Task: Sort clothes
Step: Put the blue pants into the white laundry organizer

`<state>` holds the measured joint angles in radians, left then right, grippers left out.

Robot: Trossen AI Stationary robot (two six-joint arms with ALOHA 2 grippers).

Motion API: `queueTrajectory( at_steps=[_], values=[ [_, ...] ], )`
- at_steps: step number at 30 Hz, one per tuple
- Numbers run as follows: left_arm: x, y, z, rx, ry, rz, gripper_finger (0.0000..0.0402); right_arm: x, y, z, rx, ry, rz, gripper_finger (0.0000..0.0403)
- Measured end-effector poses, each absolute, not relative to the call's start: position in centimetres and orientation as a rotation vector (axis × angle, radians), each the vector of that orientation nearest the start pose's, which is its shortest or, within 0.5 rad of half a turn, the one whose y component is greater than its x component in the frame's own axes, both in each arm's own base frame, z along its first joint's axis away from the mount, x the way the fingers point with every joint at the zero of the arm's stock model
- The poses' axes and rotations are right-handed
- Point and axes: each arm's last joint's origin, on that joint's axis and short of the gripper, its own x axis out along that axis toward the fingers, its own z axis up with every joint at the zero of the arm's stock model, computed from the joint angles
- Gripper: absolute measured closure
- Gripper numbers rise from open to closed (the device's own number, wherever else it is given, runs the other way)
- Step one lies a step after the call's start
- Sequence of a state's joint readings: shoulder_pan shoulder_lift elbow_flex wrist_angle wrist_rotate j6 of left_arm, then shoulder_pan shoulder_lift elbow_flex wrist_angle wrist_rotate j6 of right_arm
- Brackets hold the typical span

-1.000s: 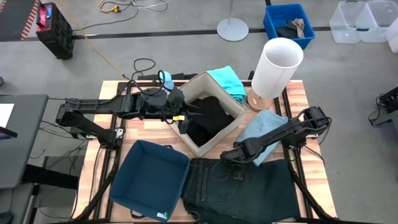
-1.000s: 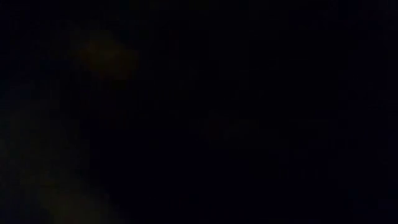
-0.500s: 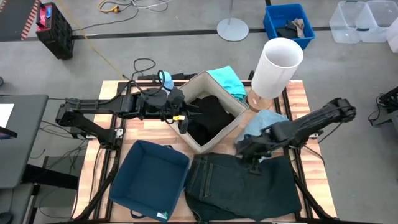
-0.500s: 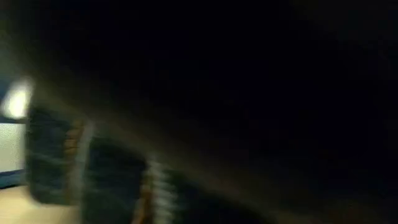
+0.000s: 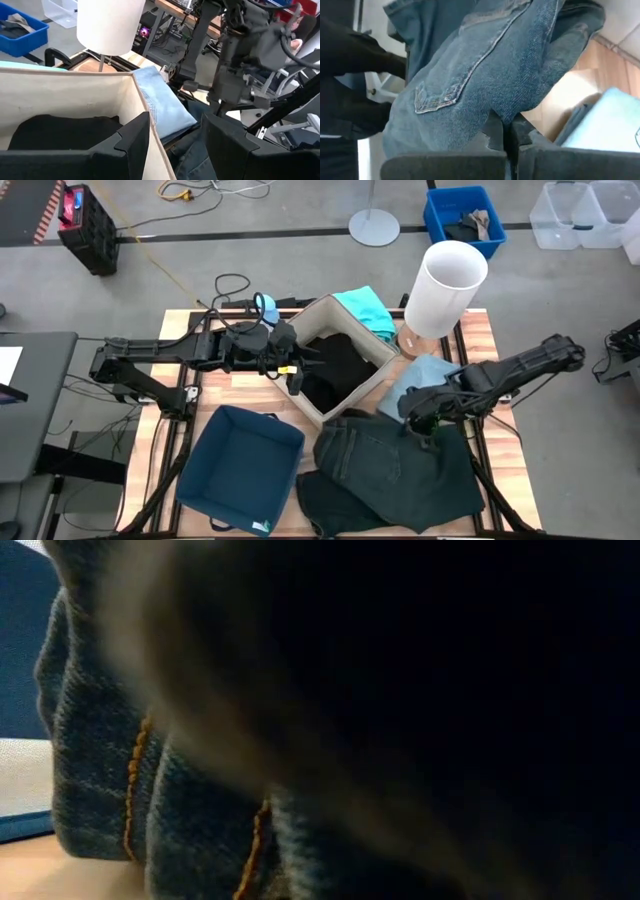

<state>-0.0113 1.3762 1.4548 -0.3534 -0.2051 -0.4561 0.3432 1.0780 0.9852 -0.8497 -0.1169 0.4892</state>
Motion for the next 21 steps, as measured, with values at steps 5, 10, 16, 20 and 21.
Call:
queueTrajectory(
  at_steps=[5, 10, 16, 20, 21],
  values=[
    [30.1, 0.3, 41.6, -0.420, 0.222, 0.263, 0.0228, 20.5, 8.3, 27.9, 0.279, 1.087, 0.218, 0.0385],
    [30.1, 0.3, 41.5, -0.420, 0.222, 0.264, 0.0228, 22.2, 9.6, 25.5, 0.195, 1.173, 0.207, 0.0330],
    [30.1, 0.3, 41.5, -0.420, 0.222, 0.266, 0.0228, 22.9, 10.4, 24.2, 0.151, 1.202, 0.173, 0.0208],
    [30.1, 0.3, 41.5, -0.421, 0.222, 0.266, 0.0228, 22.5, 10.3, 24.9, 0.151, 1.159, 0.155, 0.0140],
    [30.1, 0.3, 41.5, -0.421, 0.222, 0.267, 0.0228, 22.4, 10.1, 25.3, 0.158, 1.141, 0.141, 0.0131]
  ],
)
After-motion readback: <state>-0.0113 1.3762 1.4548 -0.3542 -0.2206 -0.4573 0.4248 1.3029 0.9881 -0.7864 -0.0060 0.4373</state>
